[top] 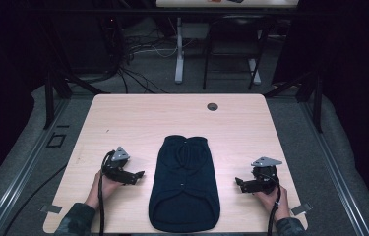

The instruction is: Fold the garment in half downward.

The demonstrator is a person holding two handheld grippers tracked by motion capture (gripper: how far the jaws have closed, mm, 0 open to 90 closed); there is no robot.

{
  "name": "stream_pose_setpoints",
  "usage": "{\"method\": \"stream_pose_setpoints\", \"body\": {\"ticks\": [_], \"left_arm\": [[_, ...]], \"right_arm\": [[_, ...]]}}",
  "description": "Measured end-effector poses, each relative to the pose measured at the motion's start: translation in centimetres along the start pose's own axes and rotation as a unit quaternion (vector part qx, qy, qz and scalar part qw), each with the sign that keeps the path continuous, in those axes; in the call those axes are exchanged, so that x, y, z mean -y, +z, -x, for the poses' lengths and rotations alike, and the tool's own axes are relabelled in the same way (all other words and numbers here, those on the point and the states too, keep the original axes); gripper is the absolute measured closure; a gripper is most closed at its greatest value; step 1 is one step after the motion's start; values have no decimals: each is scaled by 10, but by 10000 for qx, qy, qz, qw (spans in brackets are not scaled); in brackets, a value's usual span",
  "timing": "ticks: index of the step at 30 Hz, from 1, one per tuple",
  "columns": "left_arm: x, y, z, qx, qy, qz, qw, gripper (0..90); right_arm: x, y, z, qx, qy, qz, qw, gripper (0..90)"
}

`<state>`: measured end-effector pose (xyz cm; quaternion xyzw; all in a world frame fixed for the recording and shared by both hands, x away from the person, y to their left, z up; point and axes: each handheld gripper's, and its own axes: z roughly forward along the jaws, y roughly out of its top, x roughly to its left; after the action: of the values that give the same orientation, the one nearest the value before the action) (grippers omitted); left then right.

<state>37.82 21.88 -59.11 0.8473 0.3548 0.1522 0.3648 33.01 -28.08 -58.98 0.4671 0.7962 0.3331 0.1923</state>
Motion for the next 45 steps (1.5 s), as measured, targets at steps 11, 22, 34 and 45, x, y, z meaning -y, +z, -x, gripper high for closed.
{"method": "stream_pose_setpoints", "body": {"ticks": [11,22,34,45], "left_arm": [[-1,0,1,-41,-25,-7,10000,61],[-4,5,0,-202,-160,-117,9996,2],[-30,3,3,-94,-322,126,9994,3],[-60,28,10,176,-389,82,9991,3]], "right_arm": [[0,-1,0,45,39,-32,10000,0],[-4,-1,0,-58,-39,-224,9997,0],[-30,-8,-4,-586,79,-216,9980,0],[-65,16,-28,-940,-100,-189,9953,0]]}}
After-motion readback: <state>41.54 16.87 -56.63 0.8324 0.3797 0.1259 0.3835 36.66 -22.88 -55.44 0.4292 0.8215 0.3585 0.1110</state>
